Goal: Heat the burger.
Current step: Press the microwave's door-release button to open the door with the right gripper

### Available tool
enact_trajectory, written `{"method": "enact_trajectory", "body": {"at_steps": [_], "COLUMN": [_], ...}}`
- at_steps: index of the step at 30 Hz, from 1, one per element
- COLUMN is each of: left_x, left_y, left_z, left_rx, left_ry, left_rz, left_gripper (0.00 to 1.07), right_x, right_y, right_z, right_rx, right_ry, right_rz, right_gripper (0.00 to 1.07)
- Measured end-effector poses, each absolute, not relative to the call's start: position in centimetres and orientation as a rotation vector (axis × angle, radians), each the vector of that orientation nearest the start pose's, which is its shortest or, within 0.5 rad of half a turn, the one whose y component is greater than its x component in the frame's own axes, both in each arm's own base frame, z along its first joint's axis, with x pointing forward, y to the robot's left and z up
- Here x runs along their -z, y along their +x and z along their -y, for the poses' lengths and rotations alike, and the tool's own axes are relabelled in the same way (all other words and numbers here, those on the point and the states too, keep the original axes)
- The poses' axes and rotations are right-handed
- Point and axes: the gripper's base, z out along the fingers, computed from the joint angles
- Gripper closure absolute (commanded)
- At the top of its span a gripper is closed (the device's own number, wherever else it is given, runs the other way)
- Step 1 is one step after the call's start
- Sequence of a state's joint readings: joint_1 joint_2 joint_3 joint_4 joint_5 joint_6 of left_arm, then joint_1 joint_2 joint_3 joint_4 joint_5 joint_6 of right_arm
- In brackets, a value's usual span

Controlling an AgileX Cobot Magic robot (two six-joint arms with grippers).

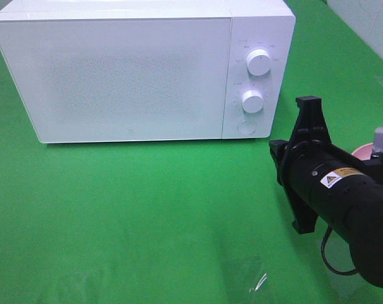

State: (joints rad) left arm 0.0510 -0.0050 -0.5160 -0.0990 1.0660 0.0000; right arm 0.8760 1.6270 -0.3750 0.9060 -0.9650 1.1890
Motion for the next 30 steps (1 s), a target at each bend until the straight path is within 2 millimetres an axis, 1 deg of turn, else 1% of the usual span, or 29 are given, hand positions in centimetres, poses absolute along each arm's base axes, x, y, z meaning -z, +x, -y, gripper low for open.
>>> {"method": "enact_trajectory", "body": {"at_steps": [2, 11, 15, 18, 19, 21, 22, 23, 26, 27, 30], "left_x": [-28.2, -28.2, -28.2, -28.2, -28.2, -28.2, -28.2, -28.2, -28.2, -28.2, -28.2], "left_y": [-0.8, -0.8, -0.8, -0.8, -0.8, -0.8, -0.8, -0.8, -0.8, -0.8, -0.8], "left_z": [0.8, 0.8, 0.8, 0.8, 0.8, 0.8, 0.8, 0.8, 0.8, 0.8, 0.8], "left_rx": [0.086, 0.086, 0.086, 0.086, 0.086, 0.086, 0.086, 0.086, 0.086, 0.086, 0.086], "left_ry": [-0.046, -0.046, -0.046, -0.046, -0.046, -0.046, -0.046, -0.046, -0.046, -0.046, -0.046], "left_rz": [-2.025, -2.025, -2.025, -2.025, -2.025, -2.025, -2.025, -2.025, -2.025, -2.025, -2.025], "left_gripper": [0.08, 0.08, 0.08, 0.08, 0.08, 0.08, 0.08, 0.08, 0.08, 0.08, 0.08], "right_x": [-15.1, -15.0, -14.3, -13.4, -13.4, -13.2, -13.2, -13.2, -13.2, -13.0, -12.7], "right_y": [19.6, 19.7, 19.7, 19.9, 19.9, 21.0, 21.0, 21.7, 22.0, 22.8, 23.3], "right_z": [-14.4, -14.4, -14.5, -14.5, -14.5, -14.2, -14.2, -14.3, -14.3, -14.4, -14.5], "right_rx": [-1.098, -1.106, -1.076, -1.050, -1.050, -1.059, -1.059, -1.069, -1.075, -1.086, -1.093], "right_ry": [1.355, 1.373, 1.372, 1.386, 1.386, 1.373, 1.373, 1.365, 1.356, 1.355, 1.361], "right_rz": [-1.567, -1.560, -1.575, -1.586, -1.586, -1.571, -1.571, -1.561, -1.562, -1.557, -1.557], "right_gripper": [1.07, 1.07, 1.07, 1.07, 1.07, 1.07, 1.07, 1.07, 1.07, 1.07, 1.07]}}
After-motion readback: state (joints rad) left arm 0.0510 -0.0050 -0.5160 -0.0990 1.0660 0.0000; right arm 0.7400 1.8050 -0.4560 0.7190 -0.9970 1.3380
